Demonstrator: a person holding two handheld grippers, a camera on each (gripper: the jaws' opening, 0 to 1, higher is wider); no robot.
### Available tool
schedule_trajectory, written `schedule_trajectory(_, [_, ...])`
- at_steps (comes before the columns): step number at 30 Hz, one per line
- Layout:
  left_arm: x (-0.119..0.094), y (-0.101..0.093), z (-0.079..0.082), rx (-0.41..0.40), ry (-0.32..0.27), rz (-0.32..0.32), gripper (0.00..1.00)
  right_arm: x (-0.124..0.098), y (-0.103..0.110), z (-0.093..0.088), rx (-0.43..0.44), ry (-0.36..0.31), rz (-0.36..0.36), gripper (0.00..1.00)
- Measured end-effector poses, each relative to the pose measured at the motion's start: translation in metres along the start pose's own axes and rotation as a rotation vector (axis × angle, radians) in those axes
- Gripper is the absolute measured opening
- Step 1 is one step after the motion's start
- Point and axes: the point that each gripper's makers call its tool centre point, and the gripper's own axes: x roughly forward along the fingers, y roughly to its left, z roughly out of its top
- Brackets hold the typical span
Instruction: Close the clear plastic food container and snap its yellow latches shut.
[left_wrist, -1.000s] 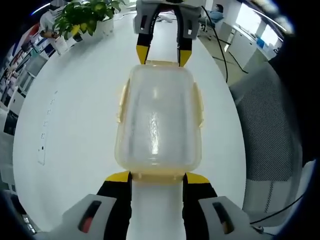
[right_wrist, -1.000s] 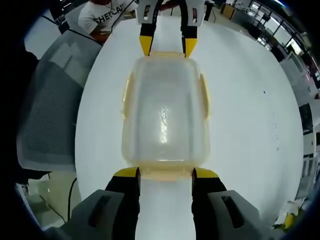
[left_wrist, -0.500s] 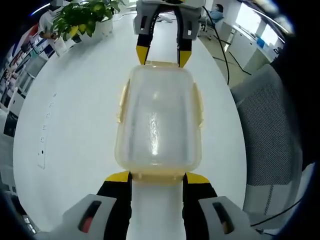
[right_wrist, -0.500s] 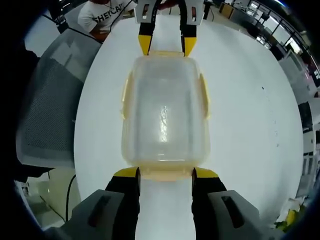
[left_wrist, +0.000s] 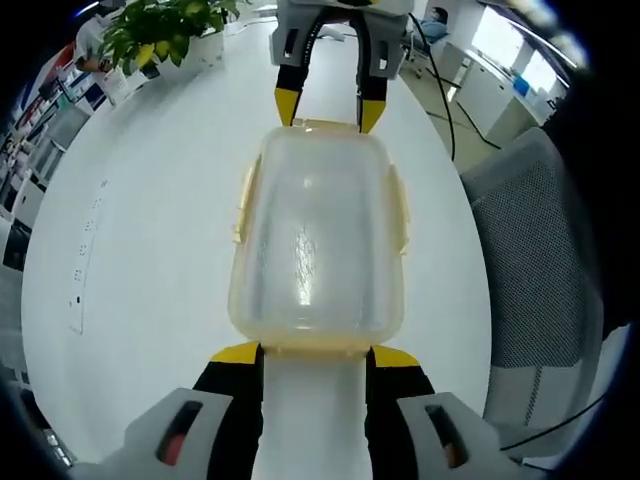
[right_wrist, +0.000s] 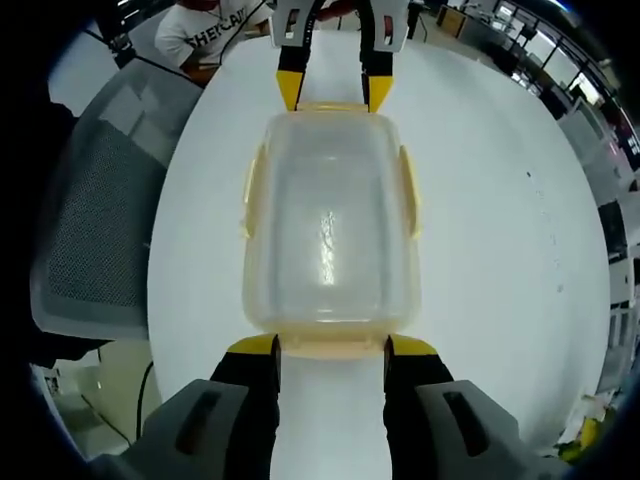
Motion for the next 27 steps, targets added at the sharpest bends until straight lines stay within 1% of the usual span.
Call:
schedule_trajectory(4, [0.0,-0.001,0.0,-0.001,0.001,-0.003,0.35,0.003,0.0,-0.001,0.008,-0.005,0.004,0.38])
schedule_trajectory(10, [0.002,-0.001,-0.002,-0.013,0.006,-0.012,0.35,0.003,0.0,-0.001,-0.003,-0.005,0.006,0.39])
schedule_trajectory(13, [0.002,-0.001,-0.002,-0.018,0.01,-0.018,0.36,0.005,0.0,0.0,-0.017,0.011,0.005,0.4])
schedule_trajectory(17, [0.003,-0.001,-0.002,-0.014,0.018,-0.021,0.36,0.011,0.0,-0.002,-0.042,0.043,-0.015,0.41])
schedule_trajectory(27, [0.003,-0.002,-0.004,-0.034,0.002,-0.028,0.36,0.008,-0.005,-0.002,-0.037,0.012,-0.019,0.41])
